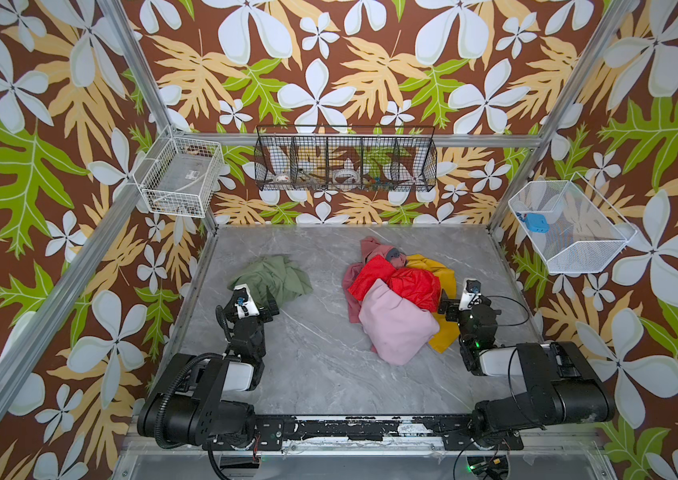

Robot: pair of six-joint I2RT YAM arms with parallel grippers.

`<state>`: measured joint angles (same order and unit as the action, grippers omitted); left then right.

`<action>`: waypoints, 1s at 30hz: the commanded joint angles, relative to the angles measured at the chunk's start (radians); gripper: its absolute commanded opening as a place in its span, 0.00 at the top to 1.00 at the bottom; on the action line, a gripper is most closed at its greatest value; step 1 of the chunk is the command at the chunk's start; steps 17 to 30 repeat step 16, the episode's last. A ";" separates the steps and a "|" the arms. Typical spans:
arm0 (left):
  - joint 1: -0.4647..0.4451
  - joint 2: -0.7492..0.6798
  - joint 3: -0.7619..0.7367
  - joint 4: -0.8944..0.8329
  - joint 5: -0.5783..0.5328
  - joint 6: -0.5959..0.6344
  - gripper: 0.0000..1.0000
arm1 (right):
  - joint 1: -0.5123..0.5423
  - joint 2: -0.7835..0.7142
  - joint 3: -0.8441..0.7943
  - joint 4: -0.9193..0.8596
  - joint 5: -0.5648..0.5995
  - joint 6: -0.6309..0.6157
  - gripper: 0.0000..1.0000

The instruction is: Pick out a specific cloth from the pile

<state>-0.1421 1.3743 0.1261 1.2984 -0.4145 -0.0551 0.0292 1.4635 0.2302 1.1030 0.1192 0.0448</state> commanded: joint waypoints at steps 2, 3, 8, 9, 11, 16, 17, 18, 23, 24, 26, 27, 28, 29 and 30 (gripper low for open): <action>0.001 0.000 0.004 0.009 0.002 -0.008 0.00 | 0.001 0.001 0.003 0.008 -0.002 0.004 0.00; 0.002 0.000 0.004 0.009 0.002 -0.008 0.00 | 0.001 0.001 0.003 0.008 -0.003 0.004 0.00; 0.001 0.000 0.004 0.009 0.002 -0.008 0.00 | 0.001 0.001 0.003 0.007 -0.003 0.005 0.00; 0.001 0.000 0.006 0.006 0.004 -0.008 0.00 | 0.001 0.001 0.004 0.008 -0.003 0.004 0.00; 0.003 0.000 0.009 -0.002 0.009 -0.012 0.00 | 0.001 0.001 0.005 0.008 -0.003 0.004 0.00; 0.003 0.000 0.007 -0.001 0.008 -0.011 0.00 | 0.001 0.001 0.003 0.008 -0.003 0.004 0.00; 0.003 0.000 0.007 -0.001 0.008 -0.011 0.00 | 0.001 0.001 0.003 0.008 -0.003 0.004 0.00; 0.003 0.000 0.007 -0.001 0.008 -0.011 0.00 | 0.001 0.001 0.003 0.008 -0.003 0.004 0.00; 0.003 0.000 0.007 -0.001 0.008 -0.011 0.00 | 0.001 0.001 0.003 0.008 -0.003 0.004 0.00; 0.003 0.000 0.007 -0.001 0.008 -0.011 0.00 | 0.001 0.001 0.003 0.008 -0.003 0.004 0.00; 0.003 0.000 0.007 -0.001 0.008 -0.011 0.00 | 0.001 0.001 0.003 0.008 -0.003 0.004 0.00; 0.003 0.000 0.007 -0.001 0.008 -0.011 0.00 | 0.001 0.001 0.003 0.008 -0.003 0.004 0.00; 0.003 0.000 0.007 -0.001 0.008 -0.011 0.00 | 0.001 0.001 0.003 0.008 -0.003 0.004 0.00; 0.003 0.000 0.007 -0.001 0.008 -0.011 0.00 | 0.001 0.001 0.003 0.008 -0.003 0.004 0.00; 0.003 0.000 0.007 -0.001 0.008 -0.011 0.00 | 0.001 0.001 0.003 0.008 -0.003 0.004 0.00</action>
